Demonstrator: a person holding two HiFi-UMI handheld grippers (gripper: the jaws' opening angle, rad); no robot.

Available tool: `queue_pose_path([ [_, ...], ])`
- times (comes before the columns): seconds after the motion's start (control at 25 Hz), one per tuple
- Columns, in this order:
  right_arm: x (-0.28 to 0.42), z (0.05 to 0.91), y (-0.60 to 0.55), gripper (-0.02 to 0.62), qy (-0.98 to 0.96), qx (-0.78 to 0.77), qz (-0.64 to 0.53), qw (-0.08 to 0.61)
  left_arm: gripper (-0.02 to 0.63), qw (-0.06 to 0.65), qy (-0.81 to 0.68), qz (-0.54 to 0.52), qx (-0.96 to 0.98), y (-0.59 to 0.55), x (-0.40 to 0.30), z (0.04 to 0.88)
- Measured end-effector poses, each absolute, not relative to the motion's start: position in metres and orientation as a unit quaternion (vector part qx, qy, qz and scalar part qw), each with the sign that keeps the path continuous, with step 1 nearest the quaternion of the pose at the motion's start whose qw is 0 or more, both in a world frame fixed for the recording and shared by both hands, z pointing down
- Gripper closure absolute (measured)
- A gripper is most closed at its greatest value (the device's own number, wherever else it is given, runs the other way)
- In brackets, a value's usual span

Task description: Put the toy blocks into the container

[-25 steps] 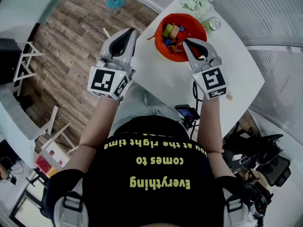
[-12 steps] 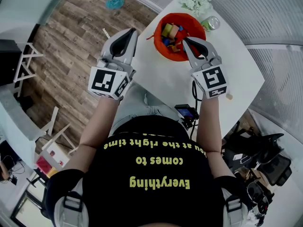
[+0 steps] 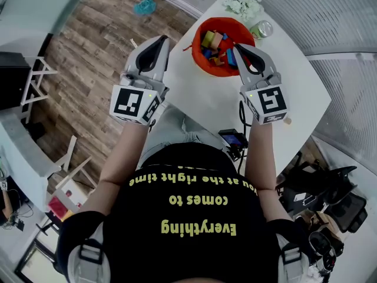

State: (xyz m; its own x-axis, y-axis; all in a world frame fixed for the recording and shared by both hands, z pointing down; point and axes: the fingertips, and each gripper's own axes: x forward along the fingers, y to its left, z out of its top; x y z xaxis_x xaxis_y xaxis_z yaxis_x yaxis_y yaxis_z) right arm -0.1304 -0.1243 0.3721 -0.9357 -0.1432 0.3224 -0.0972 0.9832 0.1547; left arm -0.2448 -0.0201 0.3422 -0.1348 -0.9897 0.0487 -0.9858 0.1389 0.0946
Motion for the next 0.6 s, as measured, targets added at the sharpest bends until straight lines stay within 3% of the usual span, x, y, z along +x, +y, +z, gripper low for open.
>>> queue_pose_path([
  [0.2, -0.118, 0.345, -0.133, 0.589, -0.988, 0.089, -0.047, 0.118, 0.609, 0.041, -0.751, -0.02, 0.658, -0.022, -0.244, 0.335],
  [0.6, -0.095, 0.311, -0.134, 0.588, -0.989, 0.119, -0.05, 0.078, 0.609, 0.019, -0.737, -0.026, 0.675, -0.031, -0.233, 0.313],
])
